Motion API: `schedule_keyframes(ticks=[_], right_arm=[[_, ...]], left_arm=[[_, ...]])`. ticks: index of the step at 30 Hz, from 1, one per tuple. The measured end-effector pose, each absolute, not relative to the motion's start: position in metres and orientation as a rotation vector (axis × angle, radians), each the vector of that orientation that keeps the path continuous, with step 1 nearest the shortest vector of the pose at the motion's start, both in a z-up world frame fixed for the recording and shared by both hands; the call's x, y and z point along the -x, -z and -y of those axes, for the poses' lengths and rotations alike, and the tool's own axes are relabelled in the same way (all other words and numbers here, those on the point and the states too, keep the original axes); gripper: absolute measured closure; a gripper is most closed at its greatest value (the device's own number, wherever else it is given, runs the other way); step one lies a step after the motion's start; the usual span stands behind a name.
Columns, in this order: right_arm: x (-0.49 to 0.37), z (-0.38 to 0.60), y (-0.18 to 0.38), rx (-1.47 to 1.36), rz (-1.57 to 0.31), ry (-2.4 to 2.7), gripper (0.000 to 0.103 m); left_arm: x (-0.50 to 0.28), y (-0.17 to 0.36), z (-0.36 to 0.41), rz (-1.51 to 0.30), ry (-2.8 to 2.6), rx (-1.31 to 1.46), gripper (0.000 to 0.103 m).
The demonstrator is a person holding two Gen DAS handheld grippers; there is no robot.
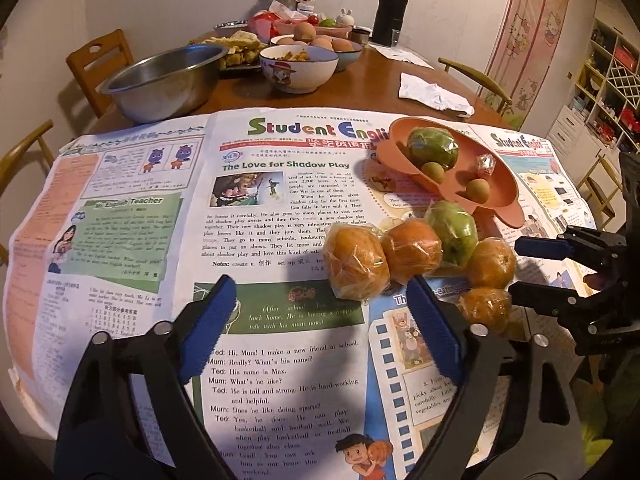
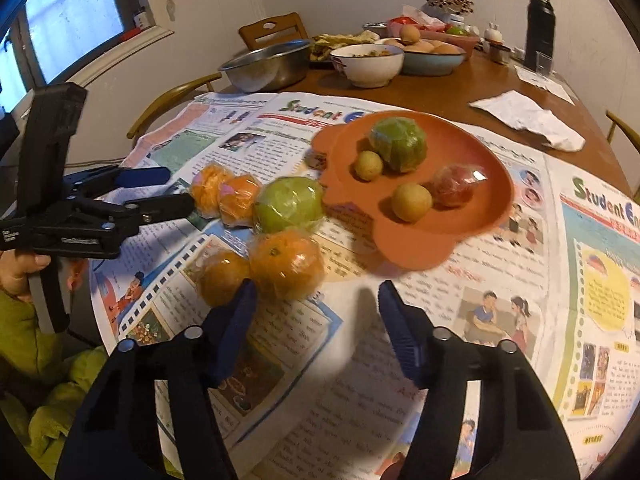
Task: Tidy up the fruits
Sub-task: 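Grasp an orange bagged fruit with left tool while right tool grasps another, then carry both orange bagged fruits over the orange plate with both tools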
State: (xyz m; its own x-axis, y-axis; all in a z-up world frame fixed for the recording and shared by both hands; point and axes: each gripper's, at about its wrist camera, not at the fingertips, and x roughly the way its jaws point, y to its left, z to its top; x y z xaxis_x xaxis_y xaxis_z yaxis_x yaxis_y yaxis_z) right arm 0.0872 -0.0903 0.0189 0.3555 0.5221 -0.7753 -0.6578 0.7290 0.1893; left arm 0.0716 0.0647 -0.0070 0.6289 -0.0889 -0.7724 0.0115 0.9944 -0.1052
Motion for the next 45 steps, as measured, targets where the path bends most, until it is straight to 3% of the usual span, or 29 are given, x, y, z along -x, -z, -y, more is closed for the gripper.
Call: schedule_keyframes(ticks=[5,10,24,29,45], right_arm=[[-0.092,0.081,-0.019,0.182,-0.93,-0.79,0.051],[-0.098,0.072,-0.017,0.188,-0.939,-0.834,0.061],[-0.103,0.077,-0.017,0.171,-0.927,-0.823,0.063],[-0.104,0.08,-0.017,0.164,-0.923,-0.817,0.064],[-0.096,0.099,-0.049,0.121,-0.836,-0.816,0.064]], left_arm=[[-0.077,0.011,-0.066,-0.895,0.074,0.101,0.036],[-0.083,0.014,-0.068,-0.898,0.088,0.112,0.037],[-0.102,0.018,-0.069,-0.907,0.129,0.132,0.051],[-0.108,0.022,-0.068,-0.92,0.163,0.151,0.066],[-0.098,-0.013,-0.066,-0.841,0.163,0.135,0.067]])
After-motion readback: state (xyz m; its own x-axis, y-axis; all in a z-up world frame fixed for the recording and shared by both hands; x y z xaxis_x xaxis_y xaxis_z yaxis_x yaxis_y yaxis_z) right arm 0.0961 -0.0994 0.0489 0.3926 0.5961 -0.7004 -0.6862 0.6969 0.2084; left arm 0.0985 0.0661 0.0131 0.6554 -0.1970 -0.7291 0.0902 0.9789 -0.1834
